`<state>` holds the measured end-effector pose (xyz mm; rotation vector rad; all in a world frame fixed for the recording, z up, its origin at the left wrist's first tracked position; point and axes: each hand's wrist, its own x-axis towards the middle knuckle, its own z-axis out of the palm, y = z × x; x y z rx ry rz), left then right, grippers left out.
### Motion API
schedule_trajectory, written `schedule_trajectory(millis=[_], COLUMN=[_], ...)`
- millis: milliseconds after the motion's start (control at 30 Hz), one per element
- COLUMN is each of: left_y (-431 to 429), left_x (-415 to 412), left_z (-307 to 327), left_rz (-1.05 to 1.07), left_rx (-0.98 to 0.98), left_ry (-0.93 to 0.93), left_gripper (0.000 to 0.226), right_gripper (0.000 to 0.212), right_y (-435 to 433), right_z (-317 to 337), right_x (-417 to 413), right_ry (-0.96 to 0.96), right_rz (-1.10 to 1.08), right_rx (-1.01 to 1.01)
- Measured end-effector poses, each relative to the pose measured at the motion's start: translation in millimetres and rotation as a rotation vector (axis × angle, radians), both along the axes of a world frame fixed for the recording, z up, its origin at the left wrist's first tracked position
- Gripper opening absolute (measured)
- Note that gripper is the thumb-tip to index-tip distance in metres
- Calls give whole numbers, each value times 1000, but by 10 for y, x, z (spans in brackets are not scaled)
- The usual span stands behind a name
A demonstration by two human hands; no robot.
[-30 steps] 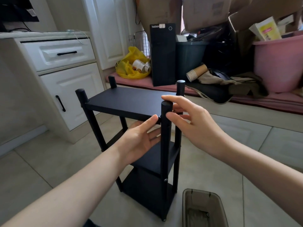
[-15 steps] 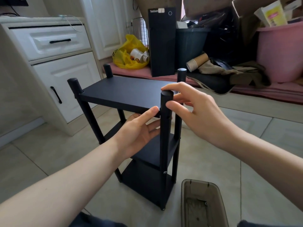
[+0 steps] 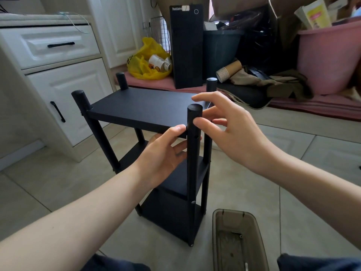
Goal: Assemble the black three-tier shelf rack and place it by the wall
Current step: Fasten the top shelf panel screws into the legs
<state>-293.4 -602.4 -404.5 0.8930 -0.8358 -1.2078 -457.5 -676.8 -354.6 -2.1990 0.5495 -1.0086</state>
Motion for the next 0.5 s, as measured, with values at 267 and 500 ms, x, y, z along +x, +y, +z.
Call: schedule_trajectory(millis=[267,500], left_y=[19,20], left_x=[35,82], left_z=[-19,-45], left_rz=[-17,-86], left_rx=[-15,-36], left_ry=[-11,-24], left_gripper=[22,24], right_gripper=[9,10], right_y=[-164,-429], right_z=[-126,-1017], right_x=[-217,-378], right_ry=[-125,330], right_rz=[-20,-108], right_rx=[409,629])
